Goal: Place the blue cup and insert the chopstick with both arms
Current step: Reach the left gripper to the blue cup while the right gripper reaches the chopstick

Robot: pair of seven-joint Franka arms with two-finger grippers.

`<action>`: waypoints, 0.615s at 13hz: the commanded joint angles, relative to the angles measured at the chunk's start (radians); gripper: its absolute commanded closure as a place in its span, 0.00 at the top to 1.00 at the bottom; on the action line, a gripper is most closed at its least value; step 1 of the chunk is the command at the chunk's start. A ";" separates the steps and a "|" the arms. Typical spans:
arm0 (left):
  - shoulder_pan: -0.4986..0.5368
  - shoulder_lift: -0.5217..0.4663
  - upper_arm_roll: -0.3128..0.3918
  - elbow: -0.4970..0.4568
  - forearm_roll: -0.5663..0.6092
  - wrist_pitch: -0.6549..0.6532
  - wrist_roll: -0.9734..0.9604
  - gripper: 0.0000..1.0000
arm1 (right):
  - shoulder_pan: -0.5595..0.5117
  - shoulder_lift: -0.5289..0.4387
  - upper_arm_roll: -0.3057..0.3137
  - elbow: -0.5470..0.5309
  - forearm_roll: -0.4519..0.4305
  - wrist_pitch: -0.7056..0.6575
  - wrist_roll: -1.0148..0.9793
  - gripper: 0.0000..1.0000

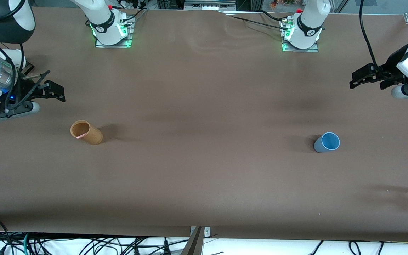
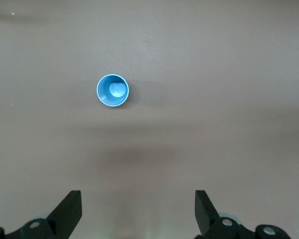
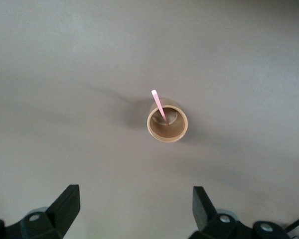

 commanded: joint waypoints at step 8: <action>0.004 0.125 -0.004 0.006 0.004 0.015 -0.015 1.00 | -0.004 0.061 -0.006 -0.010 0.023 0.104 -0.060 1.00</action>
